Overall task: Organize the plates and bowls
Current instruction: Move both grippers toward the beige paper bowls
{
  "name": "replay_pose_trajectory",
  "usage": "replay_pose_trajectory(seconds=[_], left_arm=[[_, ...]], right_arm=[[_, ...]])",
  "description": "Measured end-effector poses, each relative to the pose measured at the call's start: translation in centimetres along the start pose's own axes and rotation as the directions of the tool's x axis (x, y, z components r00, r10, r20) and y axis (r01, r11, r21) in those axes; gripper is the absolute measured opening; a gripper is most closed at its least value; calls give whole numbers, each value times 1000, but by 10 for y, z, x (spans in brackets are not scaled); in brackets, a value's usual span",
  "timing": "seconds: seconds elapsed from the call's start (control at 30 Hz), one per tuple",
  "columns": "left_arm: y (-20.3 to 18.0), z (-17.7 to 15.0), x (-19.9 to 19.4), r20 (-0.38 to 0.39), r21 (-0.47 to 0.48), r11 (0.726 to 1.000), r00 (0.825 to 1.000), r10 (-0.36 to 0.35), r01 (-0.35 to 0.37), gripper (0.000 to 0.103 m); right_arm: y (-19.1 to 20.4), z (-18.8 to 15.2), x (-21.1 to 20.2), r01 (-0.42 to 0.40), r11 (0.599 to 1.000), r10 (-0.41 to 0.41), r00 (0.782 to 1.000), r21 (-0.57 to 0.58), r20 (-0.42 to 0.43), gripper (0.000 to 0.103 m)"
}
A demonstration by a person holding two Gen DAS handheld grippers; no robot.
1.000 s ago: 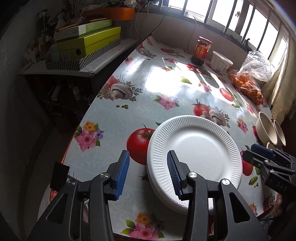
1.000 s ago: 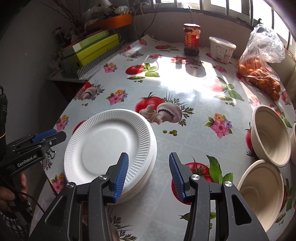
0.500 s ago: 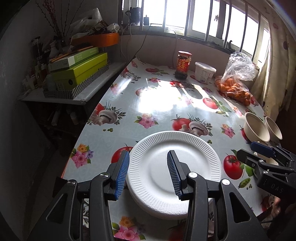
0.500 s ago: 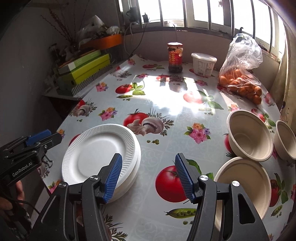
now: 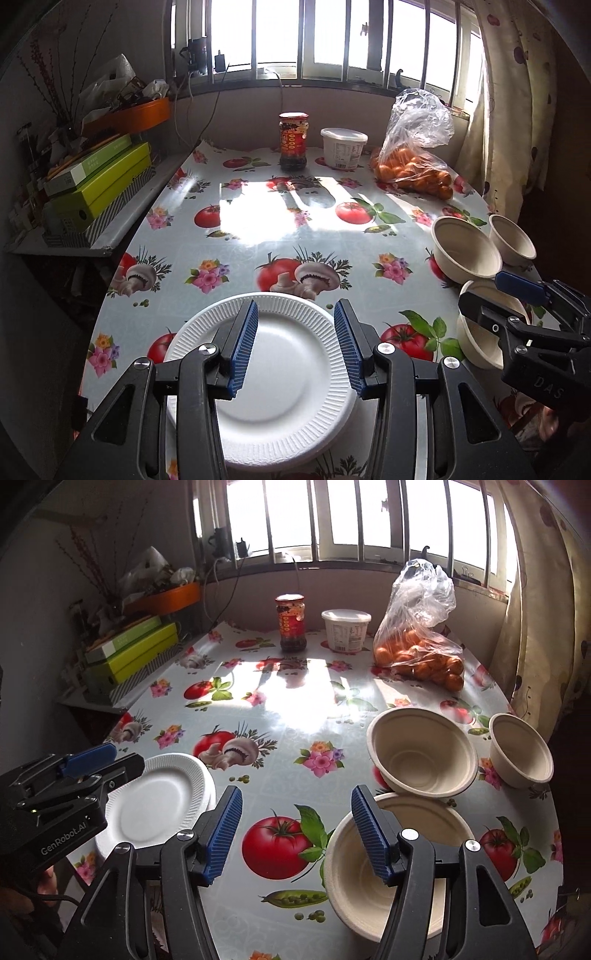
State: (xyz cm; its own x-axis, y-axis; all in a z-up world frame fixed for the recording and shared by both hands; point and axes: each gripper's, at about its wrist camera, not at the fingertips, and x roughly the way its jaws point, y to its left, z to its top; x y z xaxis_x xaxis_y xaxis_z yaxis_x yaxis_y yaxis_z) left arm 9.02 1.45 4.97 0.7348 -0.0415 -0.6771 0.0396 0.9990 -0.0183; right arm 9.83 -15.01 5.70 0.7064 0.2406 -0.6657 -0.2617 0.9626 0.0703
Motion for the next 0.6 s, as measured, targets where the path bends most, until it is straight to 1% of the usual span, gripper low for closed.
replay_pose_trajectory(seconds=[0.1,0.33,0.43,0.6], left_arm=[[-13,5,5,-3,23,1000,1000,-15,15,44],[-40,17,15,-4,53,995,997,-81,81,44],[-51,23,19,-6,60,989,991,-132,132,44],[-70,34,34,-38,67,982,984,-173,175,44]], right_arm=[[-11,1,-4,3,1000,-3,1000,21,8,62],[-39,3,-14,51,997,-53,998,59,30,62],[-53,5,-18,73,994,-76,997,77,35,62],[-78,9,-19,112,988,-116,993,107,32,62]])
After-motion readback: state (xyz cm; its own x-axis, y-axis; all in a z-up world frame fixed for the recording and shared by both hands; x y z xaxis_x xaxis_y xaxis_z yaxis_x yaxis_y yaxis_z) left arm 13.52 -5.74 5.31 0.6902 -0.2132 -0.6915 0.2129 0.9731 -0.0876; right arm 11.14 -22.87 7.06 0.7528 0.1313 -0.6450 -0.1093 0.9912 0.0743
